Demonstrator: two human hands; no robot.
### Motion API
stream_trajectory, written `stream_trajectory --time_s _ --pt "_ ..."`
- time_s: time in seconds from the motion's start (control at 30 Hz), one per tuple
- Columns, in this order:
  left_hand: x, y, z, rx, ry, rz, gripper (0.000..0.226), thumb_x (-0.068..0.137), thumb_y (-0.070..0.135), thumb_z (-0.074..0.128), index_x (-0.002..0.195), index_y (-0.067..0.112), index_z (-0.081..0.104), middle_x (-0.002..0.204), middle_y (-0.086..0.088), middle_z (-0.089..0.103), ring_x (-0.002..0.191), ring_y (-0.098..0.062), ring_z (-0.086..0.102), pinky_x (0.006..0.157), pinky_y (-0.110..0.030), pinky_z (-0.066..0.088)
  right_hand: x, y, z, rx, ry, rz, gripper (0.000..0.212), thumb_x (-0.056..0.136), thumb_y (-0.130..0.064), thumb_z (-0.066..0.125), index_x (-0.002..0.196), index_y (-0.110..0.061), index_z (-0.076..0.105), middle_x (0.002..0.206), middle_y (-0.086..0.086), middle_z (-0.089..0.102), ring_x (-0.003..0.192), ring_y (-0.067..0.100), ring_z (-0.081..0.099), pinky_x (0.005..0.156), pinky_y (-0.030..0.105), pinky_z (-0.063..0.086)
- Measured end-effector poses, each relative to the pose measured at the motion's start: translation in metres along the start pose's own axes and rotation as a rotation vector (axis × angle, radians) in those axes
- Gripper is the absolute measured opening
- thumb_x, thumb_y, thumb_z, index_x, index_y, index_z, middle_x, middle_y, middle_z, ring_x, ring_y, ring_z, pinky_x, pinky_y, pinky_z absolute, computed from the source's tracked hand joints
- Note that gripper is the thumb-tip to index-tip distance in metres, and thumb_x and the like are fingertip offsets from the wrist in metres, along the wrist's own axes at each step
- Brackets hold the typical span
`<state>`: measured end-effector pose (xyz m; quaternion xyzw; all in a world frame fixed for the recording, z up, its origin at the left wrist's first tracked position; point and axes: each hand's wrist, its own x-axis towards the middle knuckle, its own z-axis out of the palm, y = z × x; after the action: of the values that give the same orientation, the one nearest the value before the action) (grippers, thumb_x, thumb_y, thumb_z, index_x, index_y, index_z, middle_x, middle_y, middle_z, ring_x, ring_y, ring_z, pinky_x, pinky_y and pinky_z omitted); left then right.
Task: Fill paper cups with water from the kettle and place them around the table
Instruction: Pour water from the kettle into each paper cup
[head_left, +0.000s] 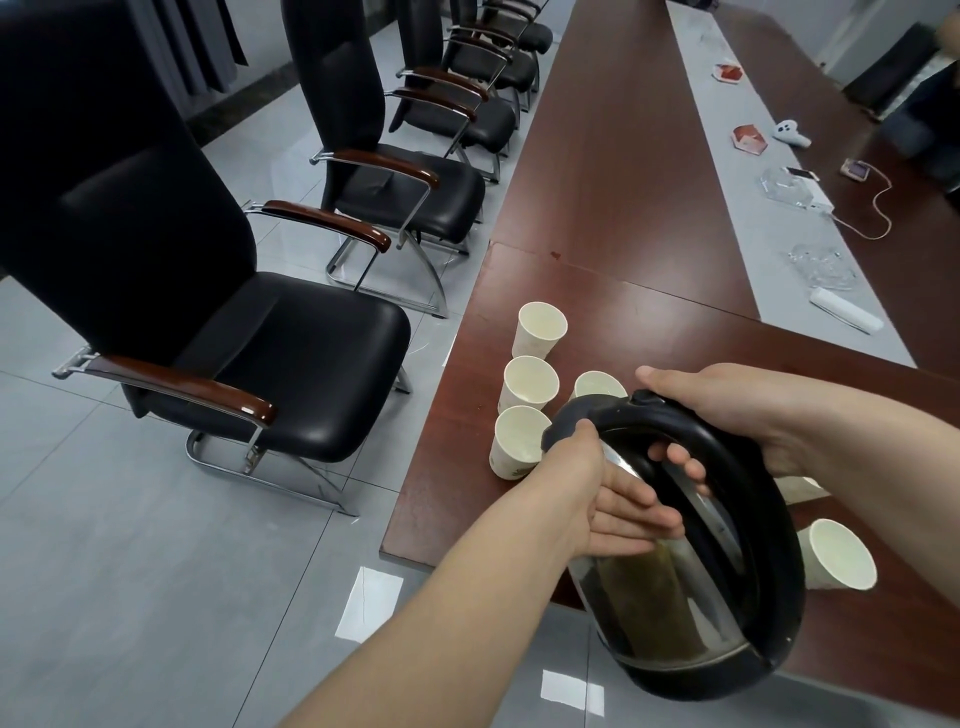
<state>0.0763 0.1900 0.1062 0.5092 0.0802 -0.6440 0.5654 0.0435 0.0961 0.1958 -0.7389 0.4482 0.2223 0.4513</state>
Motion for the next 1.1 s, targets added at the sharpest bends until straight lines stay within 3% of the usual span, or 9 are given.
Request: stream_trajectory --time_s 1.1 --pt "0.004 0.000 0.009 -0.145 0.005 0.035 0.079 0.097 0.060 0.015 0.060 0.000 0.052 0.056 -0.020 0.064 0.051 -0.026 0.066 0.063 -0.031 0.054 0.010 -0.009 -0.012 -0.150 -0.043 0.008 0.062 0.096 -0.053 0.041 0.072 0.000 0.061 0.045 0.006 0.052 0.038 0.017 0.047 0.045 0.025 0.045"
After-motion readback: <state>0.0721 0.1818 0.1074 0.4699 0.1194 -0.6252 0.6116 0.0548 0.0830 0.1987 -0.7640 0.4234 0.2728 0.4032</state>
